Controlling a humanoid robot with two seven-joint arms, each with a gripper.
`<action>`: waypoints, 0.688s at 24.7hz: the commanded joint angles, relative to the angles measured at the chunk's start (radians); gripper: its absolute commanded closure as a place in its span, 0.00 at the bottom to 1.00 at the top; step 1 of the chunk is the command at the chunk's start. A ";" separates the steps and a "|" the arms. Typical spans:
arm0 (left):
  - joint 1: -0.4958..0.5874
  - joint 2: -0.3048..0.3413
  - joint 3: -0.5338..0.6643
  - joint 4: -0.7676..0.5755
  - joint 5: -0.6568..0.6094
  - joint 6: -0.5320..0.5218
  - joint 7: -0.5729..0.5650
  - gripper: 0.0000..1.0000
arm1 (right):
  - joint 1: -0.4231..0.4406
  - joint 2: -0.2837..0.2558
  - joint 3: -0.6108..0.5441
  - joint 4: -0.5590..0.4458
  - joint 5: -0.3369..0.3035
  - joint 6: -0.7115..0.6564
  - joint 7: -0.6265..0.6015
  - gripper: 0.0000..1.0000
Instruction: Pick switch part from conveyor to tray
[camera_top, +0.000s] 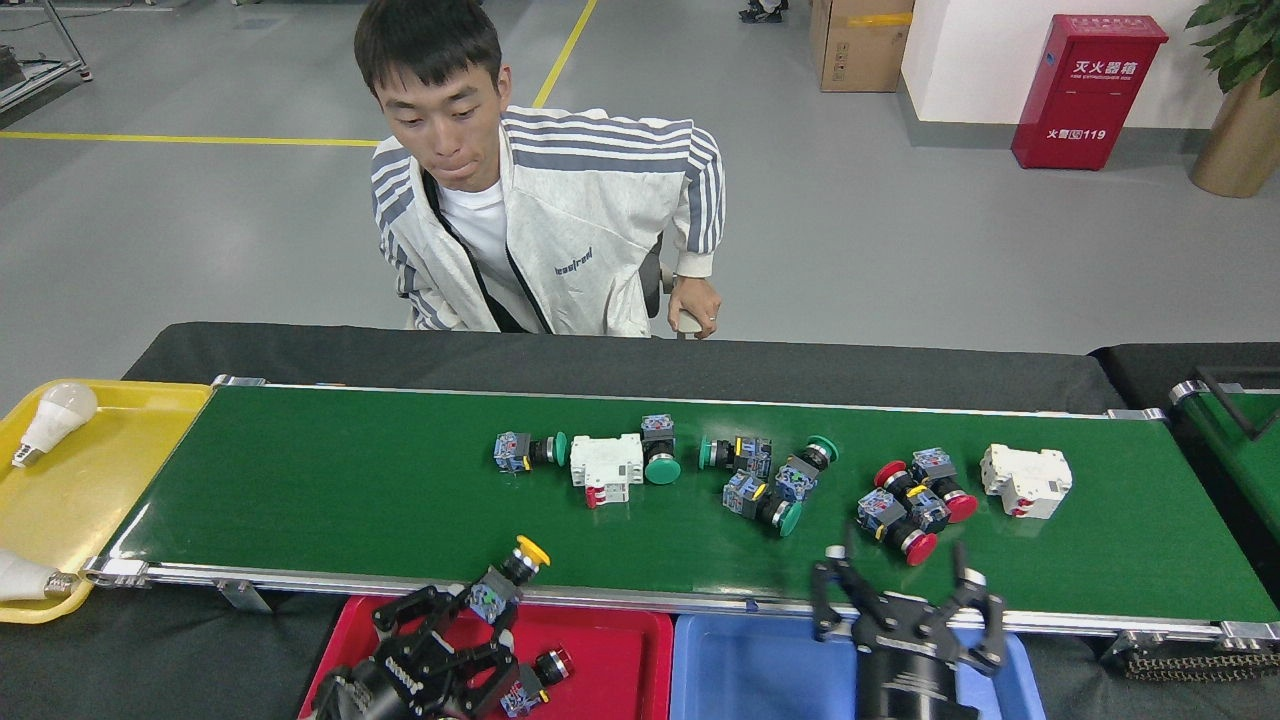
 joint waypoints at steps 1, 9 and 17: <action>0.030 0.009 0.029 -0.052 0.001 -0.004 -0.006 0.00 | 0.022 -0.032 -0.060 -0.017 -0.028 -0.079 -0.012 0.01; 0.084 -0.084 0.243 -0.104 0.007 0.089 -0.004 0.00 | 0.126 -0.022 -0.270 -0.015 -0.152 -0.550 -0.032 0.01; 0.085 -0.112 0.342 -0.104 0.002 0.120 -0.009 0.00 | -0.007 0.070 -0.167 0.043 -0.031 -0.556 0.150 0.01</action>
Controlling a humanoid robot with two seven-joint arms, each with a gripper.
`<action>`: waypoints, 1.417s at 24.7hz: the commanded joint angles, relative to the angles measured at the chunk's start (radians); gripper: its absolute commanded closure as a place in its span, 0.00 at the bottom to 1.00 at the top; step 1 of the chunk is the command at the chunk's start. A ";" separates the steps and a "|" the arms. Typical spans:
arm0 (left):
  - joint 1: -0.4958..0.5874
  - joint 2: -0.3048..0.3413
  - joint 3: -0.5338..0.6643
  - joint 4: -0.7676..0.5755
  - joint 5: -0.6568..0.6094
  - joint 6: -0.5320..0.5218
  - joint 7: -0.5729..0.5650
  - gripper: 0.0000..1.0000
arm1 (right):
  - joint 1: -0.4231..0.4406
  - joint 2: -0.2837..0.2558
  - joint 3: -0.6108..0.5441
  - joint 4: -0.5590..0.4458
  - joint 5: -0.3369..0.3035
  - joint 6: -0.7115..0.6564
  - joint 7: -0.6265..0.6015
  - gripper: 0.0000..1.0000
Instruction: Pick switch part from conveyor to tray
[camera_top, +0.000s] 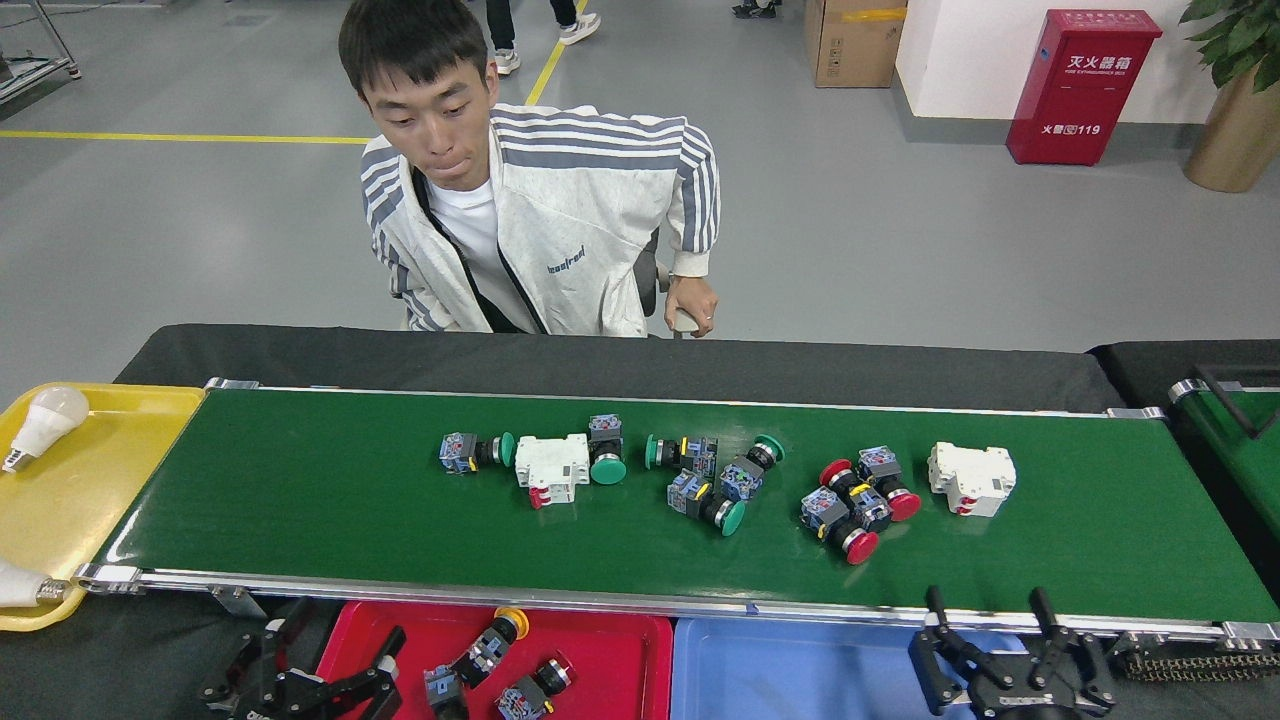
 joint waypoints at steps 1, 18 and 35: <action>-0.010 -0.003 0.002 -0.015 -0.001 0.011 0.001 0.00 | -0.038 0.047 0.014 0.025 0.032 -0.009 0.062 0.01; -0.320 -0.137 -0.204 0.133 -0.202 0.370 -0.172 0.00 | -0.377 0.276 0.131 0.424 0.107 -0.003 0.133 0.01; -0.517 -0.126 -0.194 0.433 -0.202 0.430 -0.174 0.00 | -0.368 0.239 0.307 0.243 0.105 -0.155 0.123 0.99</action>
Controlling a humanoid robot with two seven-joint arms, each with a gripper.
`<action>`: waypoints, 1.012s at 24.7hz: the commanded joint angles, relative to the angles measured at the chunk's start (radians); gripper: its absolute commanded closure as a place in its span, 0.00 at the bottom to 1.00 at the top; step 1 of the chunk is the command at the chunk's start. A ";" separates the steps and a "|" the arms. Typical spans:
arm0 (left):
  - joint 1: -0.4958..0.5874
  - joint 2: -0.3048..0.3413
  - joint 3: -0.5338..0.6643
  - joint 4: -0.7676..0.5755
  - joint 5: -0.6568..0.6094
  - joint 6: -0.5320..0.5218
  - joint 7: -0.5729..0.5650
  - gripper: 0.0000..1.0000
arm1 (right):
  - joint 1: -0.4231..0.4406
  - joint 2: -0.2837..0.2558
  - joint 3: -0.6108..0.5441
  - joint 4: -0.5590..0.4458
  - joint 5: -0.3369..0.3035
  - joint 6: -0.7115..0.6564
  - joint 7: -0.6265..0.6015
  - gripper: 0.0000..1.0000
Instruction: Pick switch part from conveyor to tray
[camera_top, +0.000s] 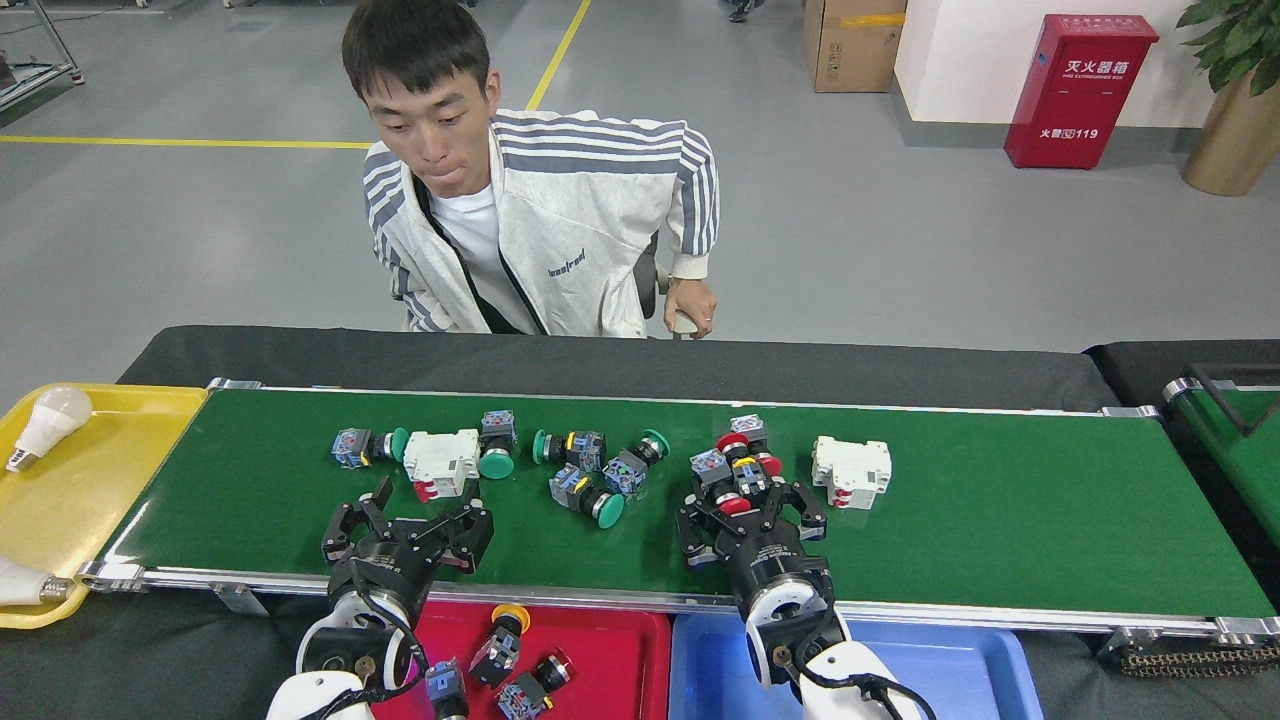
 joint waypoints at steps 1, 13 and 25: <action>-0.033 0.010 0.014 0.017 -0.002 0.015 0.003 0.00 | 0.027 -0.023 0.033 -0.095 0.005 -0.070 -0.010 0.98; -0.122 0.042 0.031 0.166 0.022 0.072 0.022 0.76 | 0.078 0.005 0.243 -0.167 0.073 -0.093 -0.007 0.01; -0.098 0.066 0.042 0.183 0.090 0.023 0.105 0.93 | 0.483 -0.028 -0.562 -0.348 0.054 0.089 -0.382 0.01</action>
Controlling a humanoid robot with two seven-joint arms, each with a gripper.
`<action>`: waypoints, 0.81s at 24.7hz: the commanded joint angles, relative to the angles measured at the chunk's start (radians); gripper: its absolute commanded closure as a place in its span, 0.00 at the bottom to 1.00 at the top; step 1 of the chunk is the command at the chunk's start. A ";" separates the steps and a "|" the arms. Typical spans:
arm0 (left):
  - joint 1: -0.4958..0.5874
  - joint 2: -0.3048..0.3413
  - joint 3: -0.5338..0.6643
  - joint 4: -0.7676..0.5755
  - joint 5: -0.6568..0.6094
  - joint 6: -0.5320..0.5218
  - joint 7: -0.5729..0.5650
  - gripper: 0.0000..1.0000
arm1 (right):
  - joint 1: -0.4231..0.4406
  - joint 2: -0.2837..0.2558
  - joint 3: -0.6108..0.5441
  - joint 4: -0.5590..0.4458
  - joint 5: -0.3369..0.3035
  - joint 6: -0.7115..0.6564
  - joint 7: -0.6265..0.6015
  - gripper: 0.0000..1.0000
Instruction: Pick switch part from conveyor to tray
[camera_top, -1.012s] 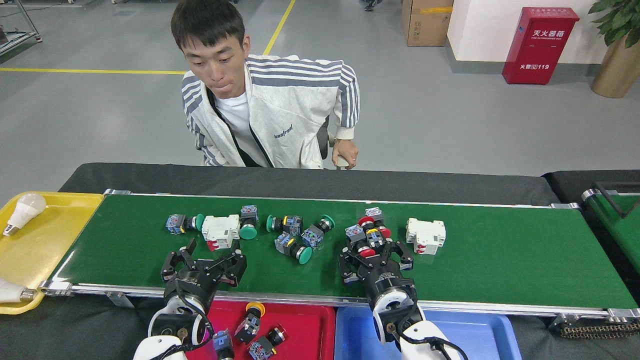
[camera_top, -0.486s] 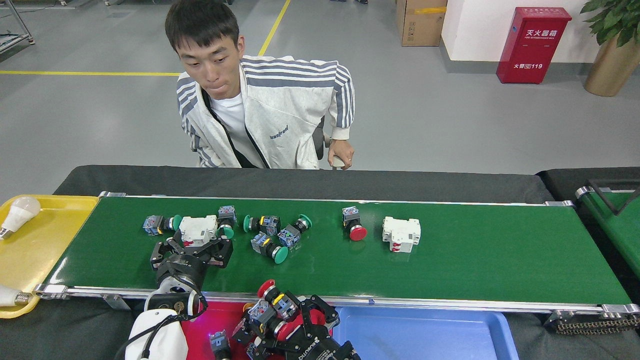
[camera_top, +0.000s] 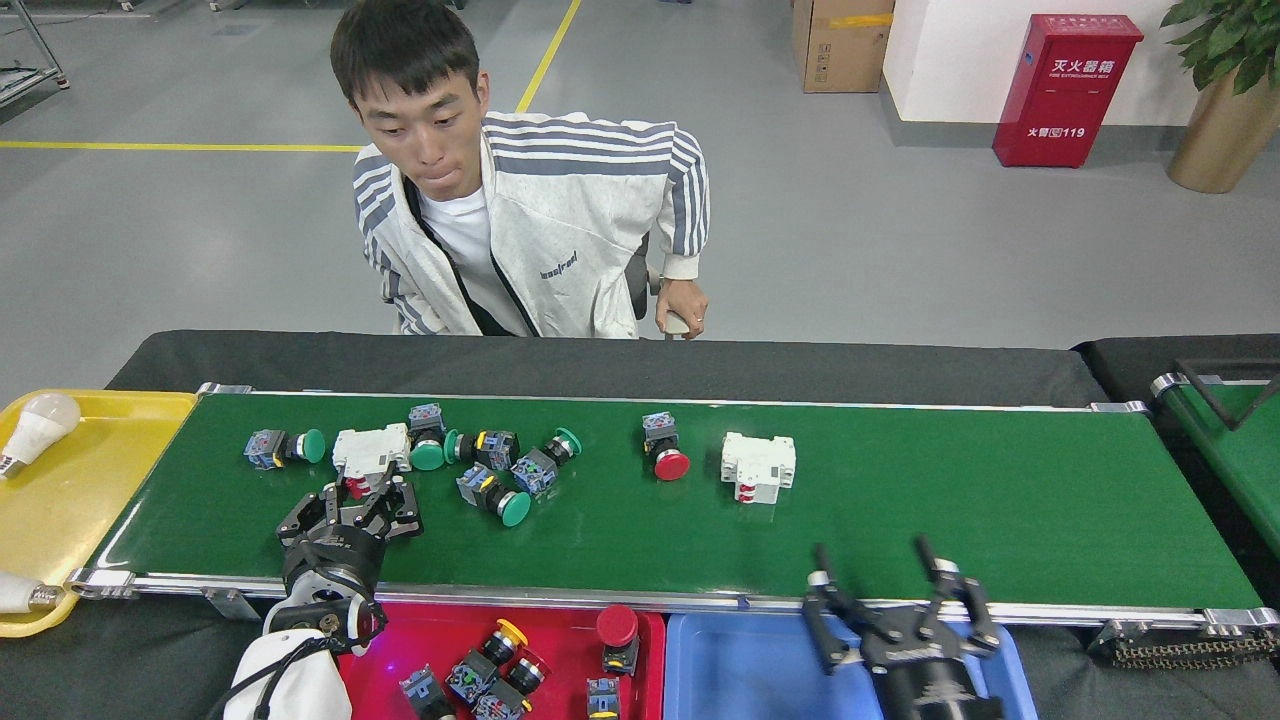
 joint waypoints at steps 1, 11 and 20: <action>0.002 0.001 -0.001 -0.050 0.008 -0.048 0.004 0.93 | 0.021 0.012 -0.061 -0.016 -0.014 0.068 -0.075 0.01; 0.333 -0.038 -0.070 -0.575 0.024 -0.385 -0.003 0.94 | 0.116 -0.013 -0.130 -0.017 -0.044 0.038 -0.032 0.01; 0.372 -0.062 -0.573 -0.610 0.016 -0.397 -0.031 0.92 | 0.119 -0.091 -0.131 -0.019 -0.130 -0.156 0.038 0.01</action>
